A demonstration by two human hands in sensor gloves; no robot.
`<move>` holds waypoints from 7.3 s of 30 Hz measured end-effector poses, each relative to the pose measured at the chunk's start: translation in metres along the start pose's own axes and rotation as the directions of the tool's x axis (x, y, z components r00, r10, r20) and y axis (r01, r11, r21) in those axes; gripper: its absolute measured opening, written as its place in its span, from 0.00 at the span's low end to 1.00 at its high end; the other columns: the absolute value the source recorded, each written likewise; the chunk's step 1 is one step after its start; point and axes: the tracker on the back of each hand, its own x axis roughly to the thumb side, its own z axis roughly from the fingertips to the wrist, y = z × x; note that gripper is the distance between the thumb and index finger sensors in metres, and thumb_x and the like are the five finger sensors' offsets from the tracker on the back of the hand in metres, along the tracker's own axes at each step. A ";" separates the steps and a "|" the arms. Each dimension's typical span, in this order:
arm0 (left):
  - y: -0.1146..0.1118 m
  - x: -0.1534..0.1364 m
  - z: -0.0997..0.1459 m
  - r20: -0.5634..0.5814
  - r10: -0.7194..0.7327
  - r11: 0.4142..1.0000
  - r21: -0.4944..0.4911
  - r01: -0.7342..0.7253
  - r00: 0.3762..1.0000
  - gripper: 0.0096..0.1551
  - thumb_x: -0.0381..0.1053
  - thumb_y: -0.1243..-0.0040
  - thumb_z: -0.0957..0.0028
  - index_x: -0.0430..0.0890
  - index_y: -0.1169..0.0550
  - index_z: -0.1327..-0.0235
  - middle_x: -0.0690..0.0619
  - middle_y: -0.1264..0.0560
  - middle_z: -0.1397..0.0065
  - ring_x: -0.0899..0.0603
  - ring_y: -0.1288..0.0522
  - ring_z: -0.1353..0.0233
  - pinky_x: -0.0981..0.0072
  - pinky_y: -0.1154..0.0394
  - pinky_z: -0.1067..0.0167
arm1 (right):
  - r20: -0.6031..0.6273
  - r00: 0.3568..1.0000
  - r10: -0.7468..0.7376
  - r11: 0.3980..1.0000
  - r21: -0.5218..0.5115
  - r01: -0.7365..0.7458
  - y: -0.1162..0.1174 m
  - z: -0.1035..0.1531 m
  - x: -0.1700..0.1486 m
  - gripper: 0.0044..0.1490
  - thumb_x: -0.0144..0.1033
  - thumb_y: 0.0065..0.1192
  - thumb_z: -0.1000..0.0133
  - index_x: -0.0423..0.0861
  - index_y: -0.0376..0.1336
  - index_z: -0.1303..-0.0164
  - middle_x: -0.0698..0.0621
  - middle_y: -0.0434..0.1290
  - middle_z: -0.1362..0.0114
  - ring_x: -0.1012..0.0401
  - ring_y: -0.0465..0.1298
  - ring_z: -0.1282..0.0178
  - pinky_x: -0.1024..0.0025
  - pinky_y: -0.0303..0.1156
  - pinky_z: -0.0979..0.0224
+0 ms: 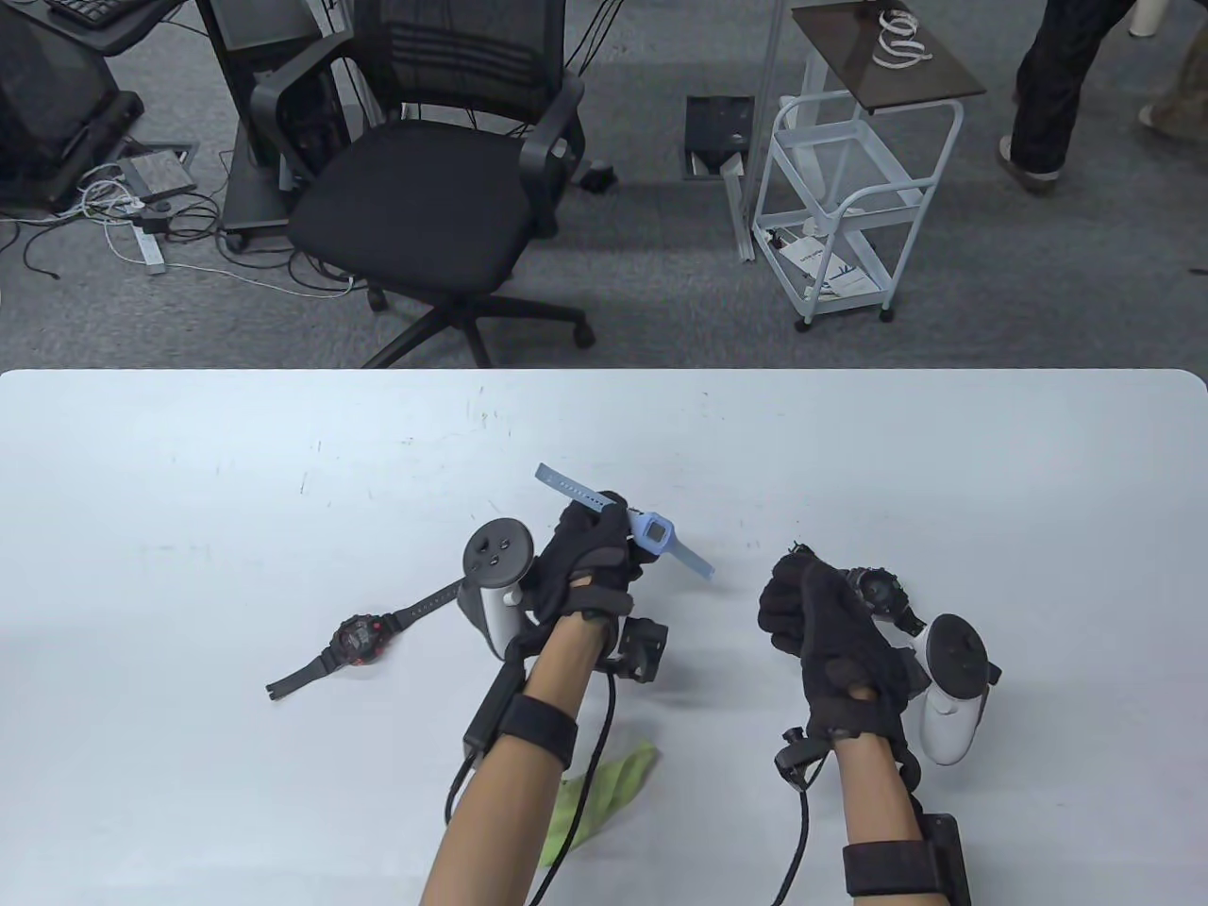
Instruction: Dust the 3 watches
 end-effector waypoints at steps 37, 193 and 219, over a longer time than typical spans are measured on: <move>0.030 -0.028 -0.029 -0.165 -0.076 0.952 0.281 0.121 0.983 0.34 0.54 0.41 0.38 0.40 0.35 0.23 0.42 0.28 0.24 0.33 0.20 0.33 0.33 0.25 0.38 | -0.047 0.997 0.063 0.996 0.061 -0.060 0.006 -0.006 0.000 0.39 0.60 0.43 0.27 0.44 0.56 0.15 0.44 0.69 0.24 0.48 0.72 0.29 0.40 0.65 0.27; 0.136 -0.010 0.127 0.488 -0.269 0.521 -0.651 0.551 0.830 0.27 0.47 0.37 0.49 0.46 0.19 0.34 0.47 0.15 0.46 0.39 0.17 0.46 0.34 0.26 0.37 | 0.232 0.971 -0.063 0.726 0.678 -0.115 0.120 0.007 0.017 0.28 0.46 0.49 0.31 0.60 0.53 0.19 0.46 0.54 0.10 0.41 0.56 0.13 0.30 0.49 0.19; 0.150 -0.023 0.117 0.415 -0.148 0.620 -0.668 0.411 0.897 0.26 0.46 0.39 0.49 0.47 0.20 0.35 0.49 0.17 0.44 0.39 0.18 0.43 0.33 0.27 0.36 | 0.096 0.978 0.183 0.579 0.794 -0.186 0.148 0.006 -0.010 0.40 0.47 0.67 0.32 0.45 0.55 0.13 0.50 0.75 0.26 0.59 0.80 0.36 0.47 0.72 0.30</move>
